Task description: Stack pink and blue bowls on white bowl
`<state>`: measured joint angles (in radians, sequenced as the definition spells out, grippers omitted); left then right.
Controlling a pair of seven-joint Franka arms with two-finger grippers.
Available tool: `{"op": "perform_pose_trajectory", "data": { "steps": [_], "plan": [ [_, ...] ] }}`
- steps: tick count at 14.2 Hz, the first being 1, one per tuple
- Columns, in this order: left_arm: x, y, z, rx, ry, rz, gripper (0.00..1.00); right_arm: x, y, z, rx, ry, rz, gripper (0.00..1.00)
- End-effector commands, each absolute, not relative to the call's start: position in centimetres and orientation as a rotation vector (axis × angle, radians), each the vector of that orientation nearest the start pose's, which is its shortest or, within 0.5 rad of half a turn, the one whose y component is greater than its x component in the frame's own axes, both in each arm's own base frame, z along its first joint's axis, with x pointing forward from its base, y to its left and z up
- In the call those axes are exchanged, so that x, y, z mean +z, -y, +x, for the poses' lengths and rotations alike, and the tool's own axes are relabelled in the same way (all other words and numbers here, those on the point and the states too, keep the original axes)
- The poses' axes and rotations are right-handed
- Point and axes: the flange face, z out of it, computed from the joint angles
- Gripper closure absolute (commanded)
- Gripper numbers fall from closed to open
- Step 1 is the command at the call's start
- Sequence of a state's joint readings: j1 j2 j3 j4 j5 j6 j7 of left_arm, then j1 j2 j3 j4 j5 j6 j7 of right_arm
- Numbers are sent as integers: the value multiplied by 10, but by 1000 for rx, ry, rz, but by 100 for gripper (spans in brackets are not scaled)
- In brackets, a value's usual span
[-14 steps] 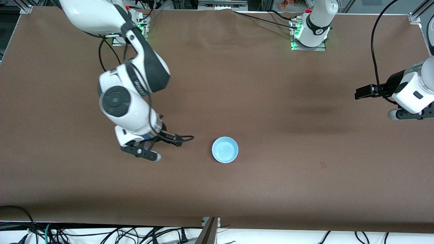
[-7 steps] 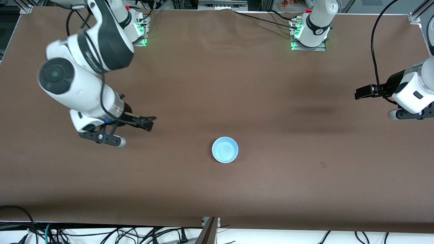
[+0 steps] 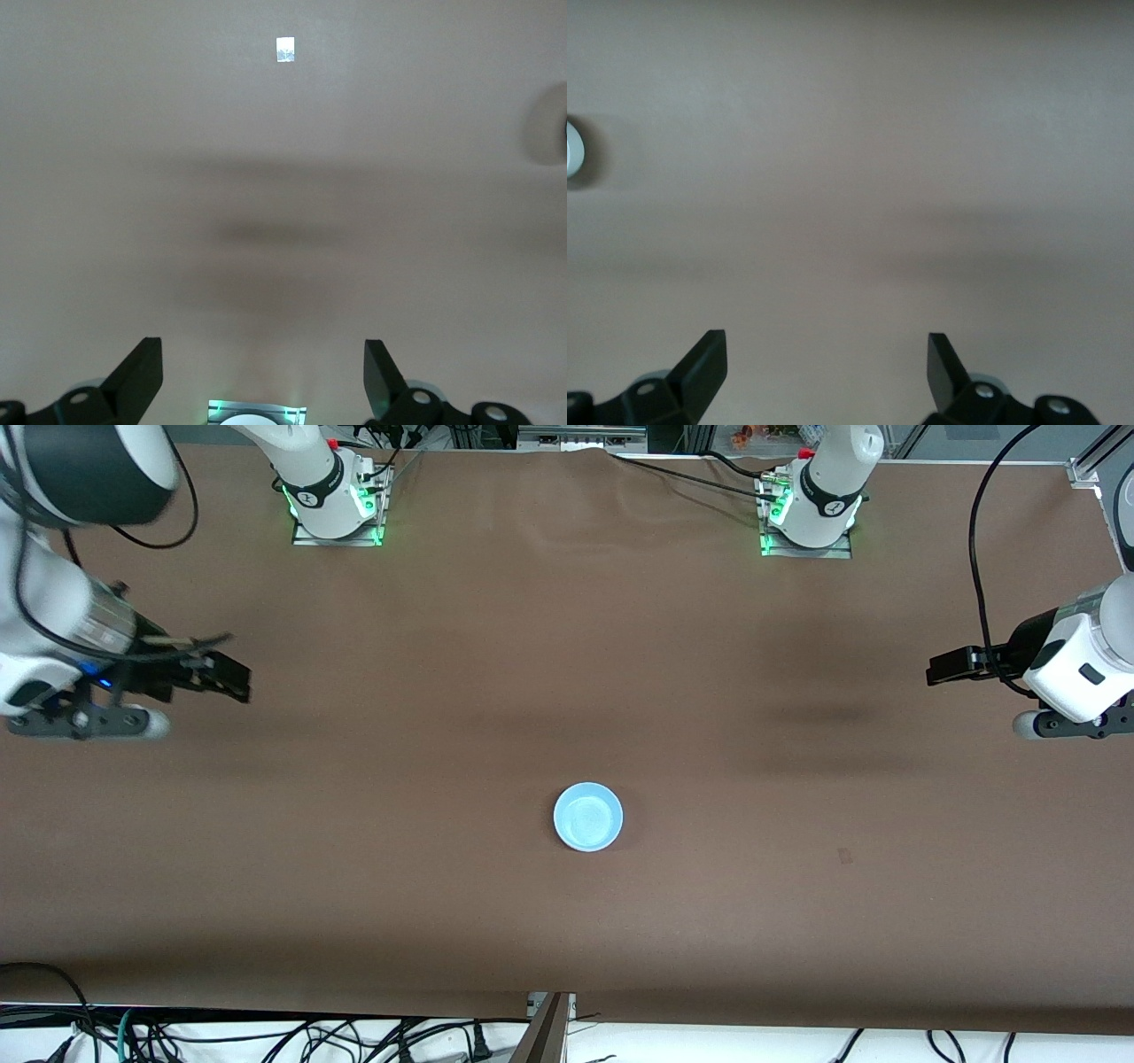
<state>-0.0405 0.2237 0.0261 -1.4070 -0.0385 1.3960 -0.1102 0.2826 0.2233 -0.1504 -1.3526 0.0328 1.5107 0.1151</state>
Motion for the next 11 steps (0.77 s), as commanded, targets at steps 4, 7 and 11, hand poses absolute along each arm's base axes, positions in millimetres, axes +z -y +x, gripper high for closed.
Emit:
{"op": "perform_pose_trajectory", "data": {
  "steps": [4, 7, 11],
  "plan": [
    [562, 17, 604, 353, 117, -3127, 0, 585, -61, 574, 115, 41, -3118, 0],
    [562, 17, 604, 351, 112, -3128, 0, 582, -60, 580, 129, 133, -3120, 0],
    [562, 16, 604, 351, 110, -3129, 0, 582, -58, 582, 115, 156, -3158, 0]
  ]
}}
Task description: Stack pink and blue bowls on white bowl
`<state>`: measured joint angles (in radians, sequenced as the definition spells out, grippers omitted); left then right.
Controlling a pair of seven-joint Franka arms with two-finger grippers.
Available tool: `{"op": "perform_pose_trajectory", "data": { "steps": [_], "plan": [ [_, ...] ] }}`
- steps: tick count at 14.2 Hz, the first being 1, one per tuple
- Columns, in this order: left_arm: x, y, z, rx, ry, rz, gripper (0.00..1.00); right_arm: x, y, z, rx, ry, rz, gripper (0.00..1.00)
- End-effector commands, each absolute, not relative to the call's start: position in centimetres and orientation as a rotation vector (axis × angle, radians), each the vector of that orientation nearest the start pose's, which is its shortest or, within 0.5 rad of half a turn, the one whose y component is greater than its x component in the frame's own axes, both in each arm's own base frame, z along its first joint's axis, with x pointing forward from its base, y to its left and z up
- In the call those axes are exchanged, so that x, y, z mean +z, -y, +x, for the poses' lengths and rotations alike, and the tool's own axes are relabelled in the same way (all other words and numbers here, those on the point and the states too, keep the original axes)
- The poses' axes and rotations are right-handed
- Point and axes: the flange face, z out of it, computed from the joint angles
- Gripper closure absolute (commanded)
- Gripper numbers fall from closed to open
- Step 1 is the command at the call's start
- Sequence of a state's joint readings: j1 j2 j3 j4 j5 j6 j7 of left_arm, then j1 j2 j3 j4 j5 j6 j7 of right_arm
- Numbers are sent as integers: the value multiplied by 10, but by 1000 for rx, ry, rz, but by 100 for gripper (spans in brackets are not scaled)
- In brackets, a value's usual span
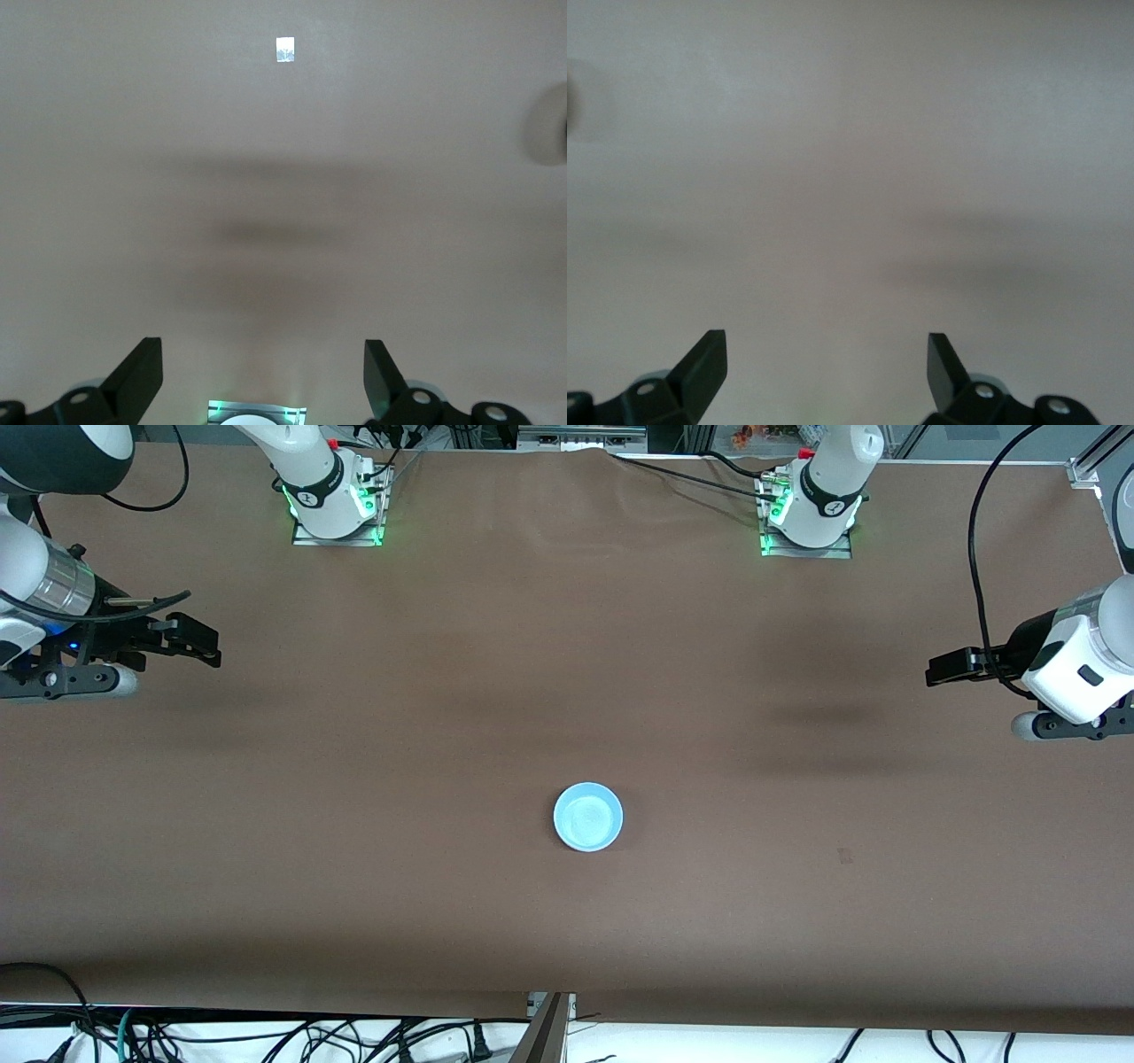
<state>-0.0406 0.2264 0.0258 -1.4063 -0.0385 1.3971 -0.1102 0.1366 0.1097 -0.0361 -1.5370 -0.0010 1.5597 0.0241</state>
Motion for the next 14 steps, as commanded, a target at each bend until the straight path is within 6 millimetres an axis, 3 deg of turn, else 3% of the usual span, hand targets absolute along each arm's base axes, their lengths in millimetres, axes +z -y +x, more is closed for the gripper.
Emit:
{"op": "perform_pose_trajectory", "data": {
  "steps": [1, 14],
  "plan": [
    [562, 16, 604, 351, 112, -3128, 0, 582, -58, 582, 112, 171, -3159, 0],
    [563, 15, 607, 341, 117, -3129, 0, 584, -56, 581, 111, 237, -3164, 0]
  ]
}}
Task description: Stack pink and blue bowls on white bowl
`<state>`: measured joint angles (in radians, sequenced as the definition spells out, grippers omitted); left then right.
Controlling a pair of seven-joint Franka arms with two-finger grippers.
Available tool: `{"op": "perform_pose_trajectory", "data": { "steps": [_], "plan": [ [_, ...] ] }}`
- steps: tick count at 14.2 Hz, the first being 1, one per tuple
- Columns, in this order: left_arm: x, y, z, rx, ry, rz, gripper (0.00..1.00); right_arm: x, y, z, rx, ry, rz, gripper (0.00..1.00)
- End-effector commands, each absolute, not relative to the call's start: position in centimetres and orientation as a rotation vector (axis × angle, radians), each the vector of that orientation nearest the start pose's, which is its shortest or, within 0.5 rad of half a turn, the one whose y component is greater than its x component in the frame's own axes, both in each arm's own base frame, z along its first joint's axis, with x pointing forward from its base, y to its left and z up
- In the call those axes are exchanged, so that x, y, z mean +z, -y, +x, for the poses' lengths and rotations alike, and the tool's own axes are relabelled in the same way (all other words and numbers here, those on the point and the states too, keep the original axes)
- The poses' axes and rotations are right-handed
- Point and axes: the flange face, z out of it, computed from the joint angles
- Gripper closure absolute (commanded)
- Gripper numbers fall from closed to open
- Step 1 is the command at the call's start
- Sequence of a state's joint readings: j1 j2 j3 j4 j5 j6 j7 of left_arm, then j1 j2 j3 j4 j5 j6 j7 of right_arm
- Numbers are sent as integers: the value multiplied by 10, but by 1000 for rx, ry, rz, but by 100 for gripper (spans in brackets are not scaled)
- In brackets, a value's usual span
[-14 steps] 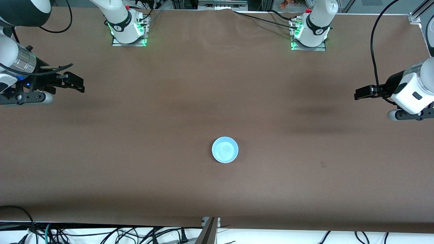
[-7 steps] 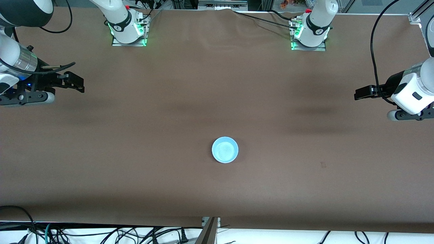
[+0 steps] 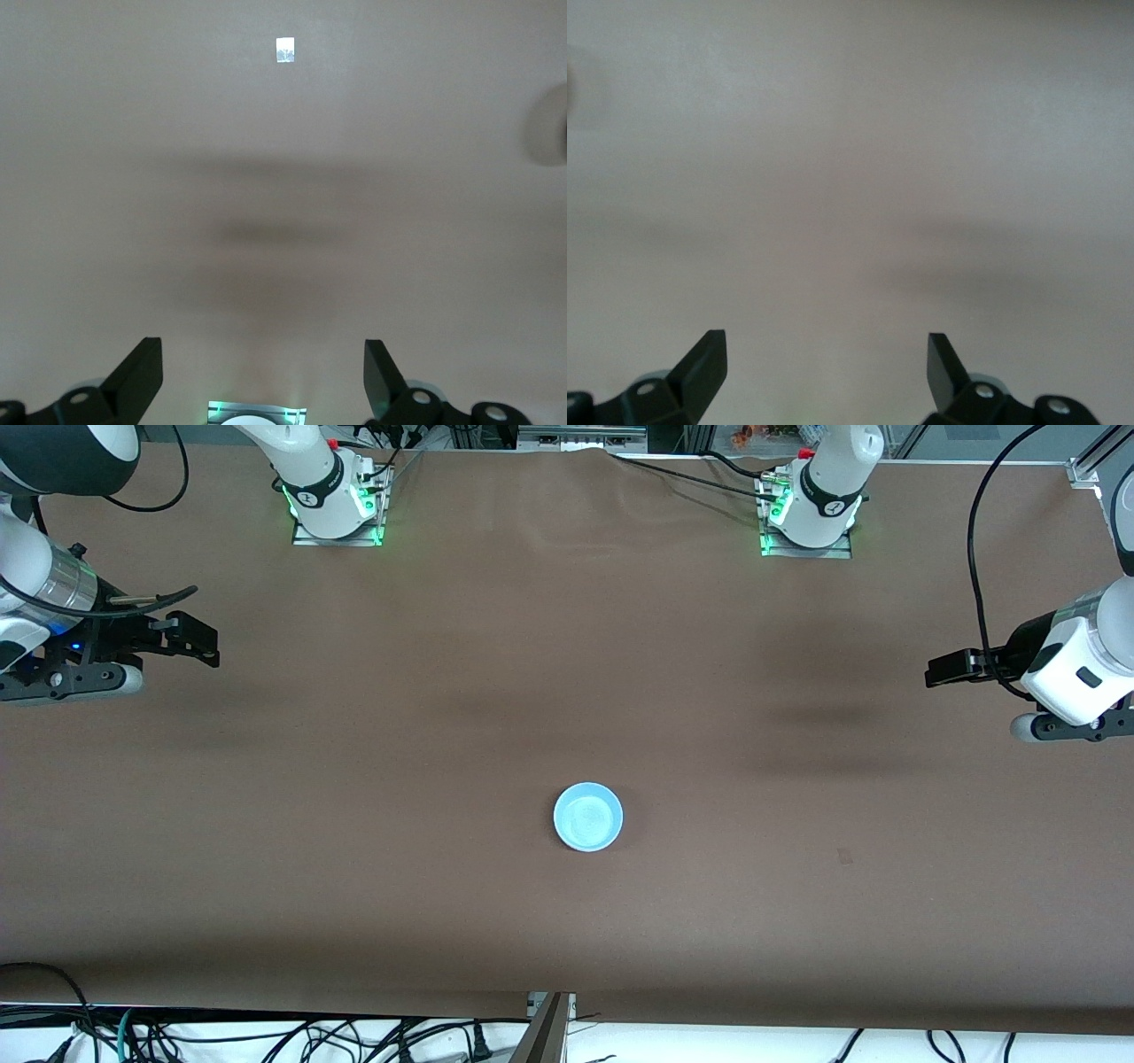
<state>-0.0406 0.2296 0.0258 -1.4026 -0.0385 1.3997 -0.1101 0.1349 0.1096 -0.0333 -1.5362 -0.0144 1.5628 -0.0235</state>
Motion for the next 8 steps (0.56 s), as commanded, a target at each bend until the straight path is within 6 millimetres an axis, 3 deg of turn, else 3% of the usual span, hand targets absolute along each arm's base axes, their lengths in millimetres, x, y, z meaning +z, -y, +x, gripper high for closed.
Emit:
{"op": "perform_pose_trajectory", "data": {
  "steps": [1, 8],
  "plan": [
    [562, 15, 608, 343, 117, -3129, 0, 584, -55, 581, 111, 235, -3165, 0],
    [564, 16, 608, 339, 112, -3131, 0, 582, -58, 582, 115, 243, -3169, 0]
  ]
}}
